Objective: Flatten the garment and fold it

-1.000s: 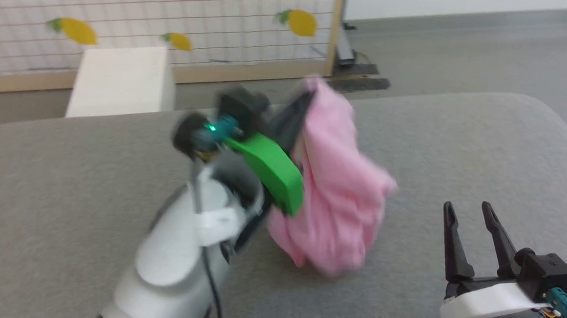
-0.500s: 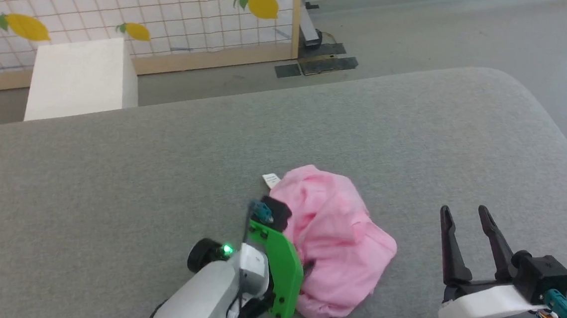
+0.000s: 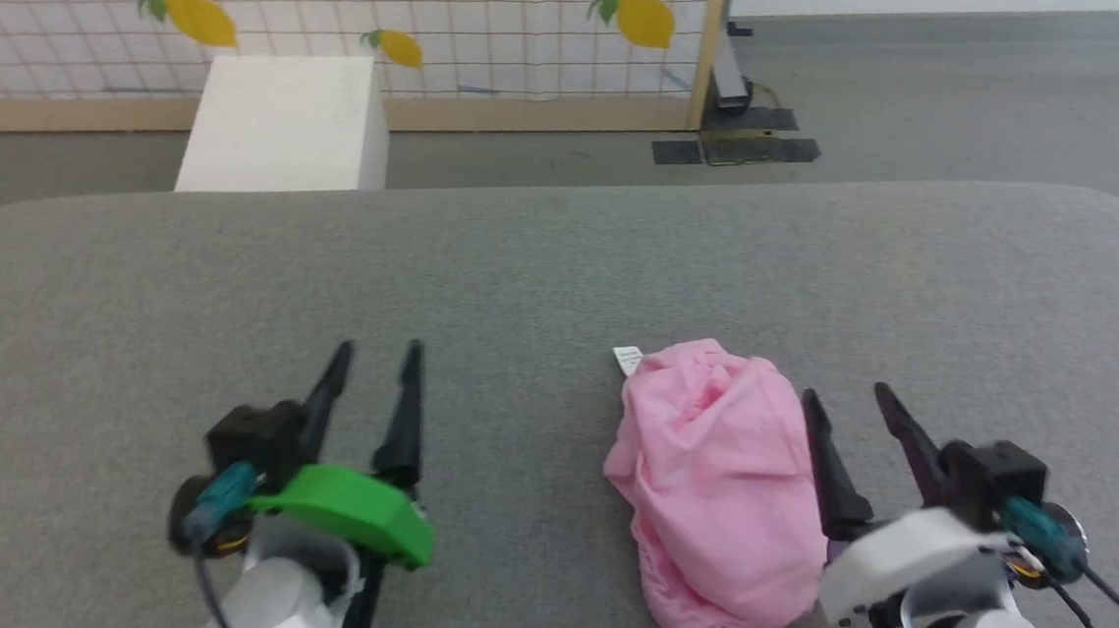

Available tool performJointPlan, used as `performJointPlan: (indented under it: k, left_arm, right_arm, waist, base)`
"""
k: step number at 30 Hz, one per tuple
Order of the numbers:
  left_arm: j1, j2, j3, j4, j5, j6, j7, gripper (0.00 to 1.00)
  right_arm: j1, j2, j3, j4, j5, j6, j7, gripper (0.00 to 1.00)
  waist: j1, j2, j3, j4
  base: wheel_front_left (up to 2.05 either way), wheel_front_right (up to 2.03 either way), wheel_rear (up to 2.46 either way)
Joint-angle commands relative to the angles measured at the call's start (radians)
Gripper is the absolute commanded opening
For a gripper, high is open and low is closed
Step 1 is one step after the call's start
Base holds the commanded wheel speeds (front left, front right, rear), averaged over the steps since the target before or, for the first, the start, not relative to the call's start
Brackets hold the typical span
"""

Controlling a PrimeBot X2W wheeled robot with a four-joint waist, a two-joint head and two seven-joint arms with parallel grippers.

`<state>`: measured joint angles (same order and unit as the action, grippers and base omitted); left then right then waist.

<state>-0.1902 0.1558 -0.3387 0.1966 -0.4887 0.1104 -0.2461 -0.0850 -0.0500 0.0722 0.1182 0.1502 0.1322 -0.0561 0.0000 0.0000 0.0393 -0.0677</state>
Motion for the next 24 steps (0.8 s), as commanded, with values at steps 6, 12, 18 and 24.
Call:
performJointPlan:
  k: [6,12,18,24]
  left_arm:
    - [0.117,0.004,0.125,-0.117,0.059,0.028,-0.015,1.0]
    - [0.152,-0.031,0.205,-0.164,0.105,0.003,-0.015,1.0]
    - [0.168,-0.061,0.234,-0.167,0.134,-0.023,-0.016,1.0]
    - [0.164,-0.081,0.254,-0.161,0.153,-0.048,-0.016,1.0]
  right_arm:
    - [-0.1,0.0,-0.043,0.145,0.017,-0.002,0.283,1.0]
    - [-0.151,0.0,-0.045,0.184,0.005,-0.002,0.482,0.0]
    - [-0.175,0.0,0.063,0.095,0.065,-0.002,0.487,0.0]
    - [-0.312,0.0,0.264,-0.02,0.19,-0.002,0.4,0.0]
  waist:
    - [0.0,0.0,0.034,0.11]
    - [0.0,0.0,0.039,0.168]
    - [0.0,0.0,0.034,0.194]
    - [0.0,0.0,0.033,0.203]
  base:
    - [0.0,0.0,0.0]
    - [0.0,0.0,0.0]
    - [0.0,0.0,0.0]
    - [0.0,0.0,0.0]
